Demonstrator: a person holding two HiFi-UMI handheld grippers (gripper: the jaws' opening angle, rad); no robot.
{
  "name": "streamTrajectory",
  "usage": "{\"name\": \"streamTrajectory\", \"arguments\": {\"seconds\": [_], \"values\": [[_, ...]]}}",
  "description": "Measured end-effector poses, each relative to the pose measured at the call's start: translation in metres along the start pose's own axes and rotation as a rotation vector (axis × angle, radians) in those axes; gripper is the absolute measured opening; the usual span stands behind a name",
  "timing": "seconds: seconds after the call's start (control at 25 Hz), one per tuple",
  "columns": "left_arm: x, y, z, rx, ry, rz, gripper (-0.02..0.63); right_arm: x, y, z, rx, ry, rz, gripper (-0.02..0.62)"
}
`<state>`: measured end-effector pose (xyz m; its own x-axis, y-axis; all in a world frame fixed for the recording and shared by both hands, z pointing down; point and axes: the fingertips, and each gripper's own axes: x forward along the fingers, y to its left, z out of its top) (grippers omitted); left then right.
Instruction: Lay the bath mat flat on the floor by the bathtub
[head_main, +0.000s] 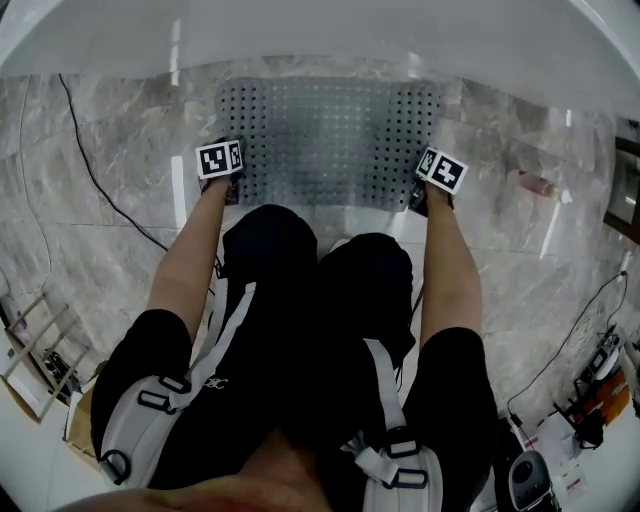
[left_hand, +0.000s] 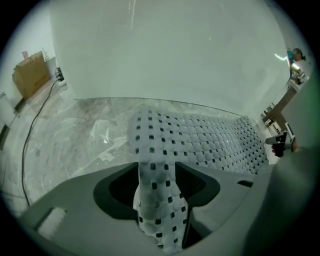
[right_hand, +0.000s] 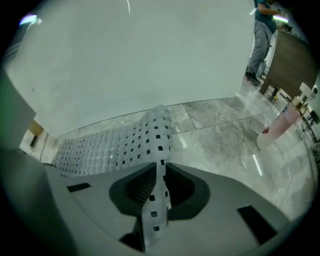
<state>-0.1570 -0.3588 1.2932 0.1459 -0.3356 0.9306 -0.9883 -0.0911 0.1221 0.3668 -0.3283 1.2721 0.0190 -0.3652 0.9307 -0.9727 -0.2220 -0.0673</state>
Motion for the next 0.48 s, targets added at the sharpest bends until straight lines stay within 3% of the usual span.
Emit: {"name": "streamTrajectory", "arguments": {"seconds": [0.12,0.24,0.32,0.48], "values": [[-0.012,0.013,0.013,0.005,-0.065,0.055,0.236,-0.007,0.017,0.004,0.003,-0.055,0.098,0.043],[-0.037,0.002,0.027,0.017,-0.112,0.026,0.225,-0.025,0.033,0.009,-0.002,-0.088,0.159,0.043],[-0.073,-0.012,0.047,0.023,-0.156,0.003,0.005,-0.055,0.047,0.020,0.006,-0.107,0.192,0.043],[-0.196,-0.055,0.101,0.068,-0.274,-0.074,0.005,-0.162,0.094,0.061,-0.029,-0.162,0.251,0.043]]}}
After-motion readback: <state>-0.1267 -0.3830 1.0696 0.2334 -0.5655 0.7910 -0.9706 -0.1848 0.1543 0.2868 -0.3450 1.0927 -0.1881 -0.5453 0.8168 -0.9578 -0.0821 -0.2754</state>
